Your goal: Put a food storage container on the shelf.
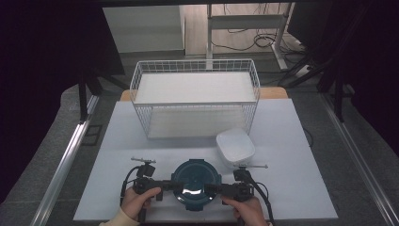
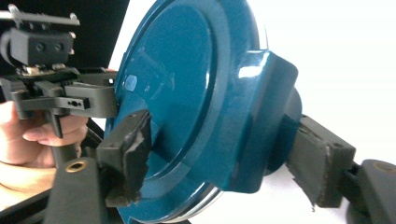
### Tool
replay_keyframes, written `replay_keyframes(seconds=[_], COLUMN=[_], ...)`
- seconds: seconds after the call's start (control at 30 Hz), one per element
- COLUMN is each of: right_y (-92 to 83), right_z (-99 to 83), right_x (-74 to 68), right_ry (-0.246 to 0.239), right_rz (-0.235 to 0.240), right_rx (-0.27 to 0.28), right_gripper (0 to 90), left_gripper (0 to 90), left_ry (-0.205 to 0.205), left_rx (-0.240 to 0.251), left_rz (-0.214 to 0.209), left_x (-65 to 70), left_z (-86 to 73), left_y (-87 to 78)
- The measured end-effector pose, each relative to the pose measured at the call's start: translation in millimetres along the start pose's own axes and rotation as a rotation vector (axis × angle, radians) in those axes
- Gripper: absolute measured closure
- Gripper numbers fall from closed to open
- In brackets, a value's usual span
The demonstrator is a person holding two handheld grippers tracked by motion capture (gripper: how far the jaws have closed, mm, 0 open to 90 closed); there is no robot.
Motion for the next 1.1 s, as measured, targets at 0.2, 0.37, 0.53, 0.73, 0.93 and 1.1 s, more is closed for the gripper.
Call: replay_keyframes(seconds=[0.2, 0.37, 0.53, 0.73, 0.93, 1.1], right_y=[-2.6, -3.7, -6.5, -10.9, -16.3, -20.0], right_z=[-0.3, -0.4, 0.0, 0.2, 2.0, 2.6], right_x=[0.5, -1.7, -2.7, -8.0, -11.9, -17.3], right_ry=[0.010, -0.001, -0.001, -0.034, -0.072, -0.102], right_rz=[0.009, 0.007, 0.014, 0.002, -0.013, -0.014], right_rx=[0.006, 0.017, 0.028, 0.060, 0.079, 0.090], right_gripper=[30.3, 32.2, 35.4, 36.7, 36.5, 36.6], left_gripper=[37.9, 40.5, 44.0, 45.4, 45.4, 45.4], left_ry=[-0.007, -0.003, -0.007, 0.033, 0.034, 0.057], left_rx=[0.025, 0.040, 0.051, 0.057, 0.061, 0.071], left_rz=[-0.008, -0.004, -0.005, 0.011, 0.001, 0.001], left_x=[1.1, 2.9, 4.9, 13.0, 15.6, 21.1], left_z=[-0.4, -0.2, 0.2, 0.8, 0.7, 3.1], left_y=[-3.6, -6.6, -9.4, -11.3, -10.2, -14.3])
Point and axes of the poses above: each handheld gripper's, and its own axes: y roughly forward along the jaws, z roughly out of its top, x roughly to its right, the point moved 1 cm from there along y, roughly forward along the jaws, and after that the axes turned 6 degrees about y, right-handed, at the moved point
